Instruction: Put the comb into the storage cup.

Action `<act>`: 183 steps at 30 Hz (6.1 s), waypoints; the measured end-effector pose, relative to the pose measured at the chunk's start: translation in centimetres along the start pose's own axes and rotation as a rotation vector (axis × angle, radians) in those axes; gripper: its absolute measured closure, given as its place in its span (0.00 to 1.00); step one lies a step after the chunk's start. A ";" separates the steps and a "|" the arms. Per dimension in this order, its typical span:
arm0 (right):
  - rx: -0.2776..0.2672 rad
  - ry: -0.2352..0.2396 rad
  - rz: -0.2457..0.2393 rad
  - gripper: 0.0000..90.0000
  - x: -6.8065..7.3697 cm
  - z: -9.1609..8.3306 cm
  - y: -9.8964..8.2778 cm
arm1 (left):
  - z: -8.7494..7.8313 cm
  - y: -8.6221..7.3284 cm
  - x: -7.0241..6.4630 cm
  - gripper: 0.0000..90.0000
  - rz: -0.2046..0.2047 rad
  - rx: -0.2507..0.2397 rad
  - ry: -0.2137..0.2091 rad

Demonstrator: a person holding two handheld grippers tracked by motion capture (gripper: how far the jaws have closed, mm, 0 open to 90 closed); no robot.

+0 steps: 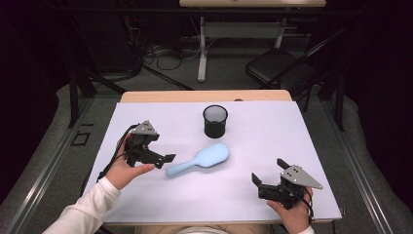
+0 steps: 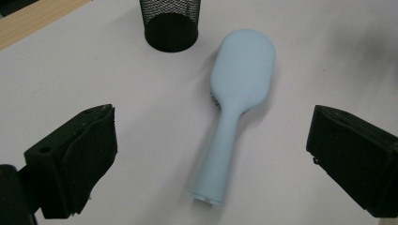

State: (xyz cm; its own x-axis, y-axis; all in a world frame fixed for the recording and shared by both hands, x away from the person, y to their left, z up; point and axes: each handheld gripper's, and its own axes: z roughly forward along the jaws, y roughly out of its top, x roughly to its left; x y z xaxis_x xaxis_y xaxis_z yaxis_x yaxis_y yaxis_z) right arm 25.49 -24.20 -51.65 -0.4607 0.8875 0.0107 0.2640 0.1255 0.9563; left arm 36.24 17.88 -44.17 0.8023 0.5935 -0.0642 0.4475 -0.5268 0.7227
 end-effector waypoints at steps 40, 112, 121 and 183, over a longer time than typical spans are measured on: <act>0.040 0.049 0.005 0.00 0.1 0.6 -0.3 | 6.3 3.3 0.7 0.02 0.050 0.348 -0.039; 0.036 0.062 -0.008 0.00 -0.1 0.5 -0.4 | 13.7 3.9 -1.8 0.34 0.264 0.591 -0.085; 0.035 0.062 -0.007 0.00 -0.1 0.5 -0.4 | 14.5 3.6 -2.2 0.46 0.292 0.636 -0.098; 0.047 0.070 0.005 0.06 -0.5 0.5 -0.6 | 15.8 3.6 -2.5 0.75 0.256 0.704 -0.089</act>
State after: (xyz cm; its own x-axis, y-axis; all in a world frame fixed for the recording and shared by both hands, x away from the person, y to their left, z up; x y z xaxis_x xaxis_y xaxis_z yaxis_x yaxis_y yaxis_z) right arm 25.94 -24.47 -52.34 -0.5168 0.8553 0.0371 0.3049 0.1434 0.9415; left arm 42.09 4.85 -52.29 0.9308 0.3642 -0.0303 0.3653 -0.9240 0.1135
